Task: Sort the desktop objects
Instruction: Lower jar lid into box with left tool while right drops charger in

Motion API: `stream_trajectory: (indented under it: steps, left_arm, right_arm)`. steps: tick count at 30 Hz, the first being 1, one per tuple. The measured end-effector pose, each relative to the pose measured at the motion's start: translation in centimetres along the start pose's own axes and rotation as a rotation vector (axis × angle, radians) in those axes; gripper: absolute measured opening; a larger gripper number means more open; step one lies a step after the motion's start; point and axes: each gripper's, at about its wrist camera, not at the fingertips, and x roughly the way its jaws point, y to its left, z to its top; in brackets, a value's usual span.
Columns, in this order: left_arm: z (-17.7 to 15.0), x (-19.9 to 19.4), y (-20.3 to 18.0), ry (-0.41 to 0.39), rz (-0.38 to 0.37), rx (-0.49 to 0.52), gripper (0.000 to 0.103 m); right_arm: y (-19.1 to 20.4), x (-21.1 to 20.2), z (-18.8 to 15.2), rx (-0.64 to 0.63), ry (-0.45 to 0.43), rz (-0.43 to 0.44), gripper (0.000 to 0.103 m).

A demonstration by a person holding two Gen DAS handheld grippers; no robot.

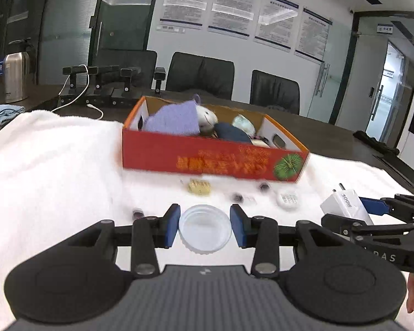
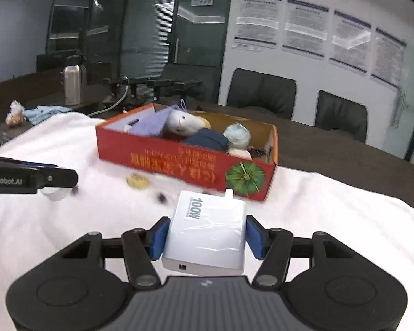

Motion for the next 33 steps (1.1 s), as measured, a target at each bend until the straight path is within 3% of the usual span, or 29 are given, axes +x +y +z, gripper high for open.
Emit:
stream_trajectory:
  steps: [9, 15, 18, 22, 27, 30, 33]
  left_arm:
    - [-3.6, -2.0, -0.9, 0.034, -0.016, -0.016, 0.040]
    - [-2.6, -3.5, -0.7, 0.005, -0.075, -0.014, 0.040]
    - [-1.1, -4.1, -0.7, -0.003, -0.116, 0.003, 0.040]
    - [1.8, -2.9, 0.0, 0.047, -0.226, -0.002, 0.040]
    - [7.7, 0.5, -0.8, -0.014, -0.168, 0.103, 0.040]
    - [11.5, 5.6, -1.1, 0.050, -0.163, 0.099, 0.040]
    - [13.6, 10.9, -1.9, 0.092, -0.080, 0.131, 0.040]
  right_arm:
    - [1.1, -3.1, -4.3, 0.095, 0.025, 0.021, 0.057]
    - [1.1, -3.3, -3.9, 0.101, -0.003, -0.016, 0.057]
    - [0.0, -3.5, -2.7, 0.115, -0.019, 0.024, 0.057]
    - [-0.9, -3.8, 0.3, 0.040, -0.059, 0.035, 0.057]
    - [-4.0, -1.4, 6.9, 0.002, -0.082, 0.055, 0.057]
    - [-5.8, 3.4, 11.5, 0.013, 0.004, 0.064, 0.057]
    - [-6.5, 9.7, 14.9, 0.009, 0.169, 0.064, 0.057]
